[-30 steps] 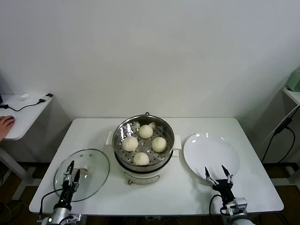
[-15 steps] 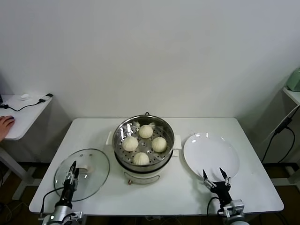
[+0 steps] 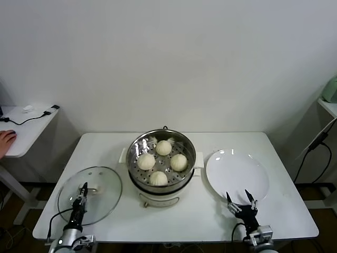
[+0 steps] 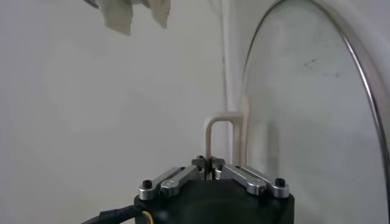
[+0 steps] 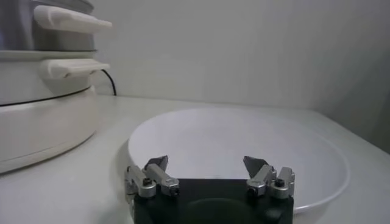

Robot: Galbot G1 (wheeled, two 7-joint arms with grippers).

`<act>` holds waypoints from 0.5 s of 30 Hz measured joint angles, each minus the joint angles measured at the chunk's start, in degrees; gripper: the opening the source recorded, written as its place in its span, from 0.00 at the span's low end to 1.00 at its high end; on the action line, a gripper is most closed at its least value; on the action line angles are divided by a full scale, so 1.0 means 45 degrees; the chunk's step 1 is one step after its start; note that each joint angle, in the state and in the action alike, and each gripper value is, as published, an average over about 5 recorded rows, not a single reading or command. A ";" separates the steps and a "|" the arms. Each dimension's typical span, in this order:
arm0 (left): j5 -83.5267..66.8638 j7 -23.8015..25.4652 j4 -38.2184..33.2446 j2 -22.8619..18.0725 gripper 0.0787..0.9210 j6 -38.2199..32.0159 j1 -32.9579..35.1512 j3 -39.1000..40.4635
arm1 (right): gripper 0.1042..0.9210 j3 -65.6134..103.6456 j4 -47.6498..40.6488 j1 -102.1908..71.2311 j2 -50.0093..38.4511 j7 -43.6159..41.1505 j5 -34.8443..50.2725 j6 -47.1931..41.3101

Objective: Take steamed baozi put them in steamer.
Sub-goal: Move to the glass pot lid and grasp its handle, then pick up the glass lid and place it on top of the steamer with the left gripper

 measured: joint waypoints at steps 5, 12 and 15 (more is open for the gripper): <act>-0.0348 0.0397 -0.0704 0.0140 0.06 0.0184 0.0223 -0.0105 | 0.88 0.0146 0.0162 -0.0136 -0.0071 -0.0015 -0.0002 -0.0020; -0.1441 0.1637 -0.2750 0.0719 0.06 0.0927 0.0865 -0.0422 | 0.88 0.0290 0.0362 -0.0298 -0.0119 0.0149 -0.0209 -0.0248; -0.1999 0.2398 -0.3848 0.1010 0.06 0.1446 0.1019 -0.0561 | 0.88 0.0326 0.0403 -0.0333 -0.0113 0.0290 -0.0336 -0.0389</act>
